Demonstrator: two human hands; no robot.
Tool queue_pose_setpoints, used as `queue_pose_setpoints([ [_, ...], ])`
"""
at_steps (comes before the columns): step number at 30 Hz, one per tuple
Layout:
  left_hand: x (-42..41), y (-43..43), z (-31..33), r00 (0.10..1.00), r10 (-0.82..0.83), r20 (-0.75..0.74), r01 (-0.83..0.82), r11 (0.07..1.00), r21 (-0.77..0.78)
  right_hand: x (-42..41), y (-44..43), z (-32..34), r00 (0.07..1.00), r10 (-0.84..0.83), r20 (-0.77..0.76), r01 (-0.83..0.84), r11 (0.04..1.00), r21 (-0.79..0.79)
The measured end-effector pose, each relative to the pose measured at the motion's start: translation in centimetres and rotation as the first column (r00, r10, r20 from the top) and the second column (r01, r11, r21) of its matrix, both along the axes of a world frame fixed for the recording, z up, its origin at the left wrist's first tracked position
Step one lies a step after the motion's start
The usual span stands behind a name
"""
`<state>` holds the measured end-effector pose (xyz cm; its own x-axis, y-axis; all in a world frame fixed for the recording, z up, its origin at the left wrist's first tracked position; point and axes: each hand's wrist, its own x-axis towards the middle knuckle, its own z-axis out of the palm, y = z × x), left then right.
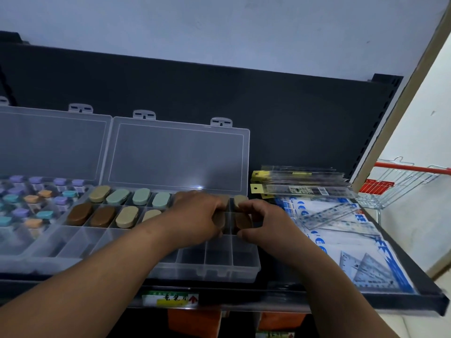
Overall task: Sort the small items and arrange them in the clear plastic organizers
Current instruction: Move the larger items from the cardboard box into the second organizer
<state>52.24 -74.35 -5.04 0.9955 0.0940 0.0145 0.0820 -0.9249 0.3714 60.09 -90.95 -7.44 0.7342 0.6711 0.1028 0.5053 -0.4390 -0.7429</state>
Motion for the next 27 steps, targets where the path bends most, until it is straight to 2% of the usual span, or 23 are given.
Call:
queue_pose_setpoints([
  [6,-0.5,-0.3,-0.2,0.997,0.002,0.074,-0.001,1.0,-0.01,-0.9,0.0,0.0,0.998,-0.039,0.056,0.041,0.999,-0.035],
  [12,-2.4,0.3,1.2,0.994,0.015,0.11,-0.015,1.0,-0.003,-2.5,1.3,1.3,0.965,-0.118,0.234,0.14,0.987,-0.078],
  [15,-4.0,1.9,1.5,0.984,0.061,0.167,-0.09,0.981,0.17,-3.7,2.9,2.2,0.878,-0.096,0.468,0.192,0.968,-0.162],
  [17,-5.8,3.5,1.7,0.968,0.116,0.222,-0.183,0.934,0.307,-5.4,4.7,3.0,0.817,-0.058,0.574,0.226,0.948,-0.225],
  [20,-9.2,6.8,2.0,0.931,0.184,0.315,-0.308,0.861,0.405,-8.1,7.7,4.2,0.804,0.023,0.594,0.225,0.913,-0.34],
  [27,-20.6,15.6,3.3,0.871,0.392,0.295,-0.484,0.784,0.388,-15.9,17.0,5.5,0.795,0.181,0.58,0.082,0.914,-0.397],
])
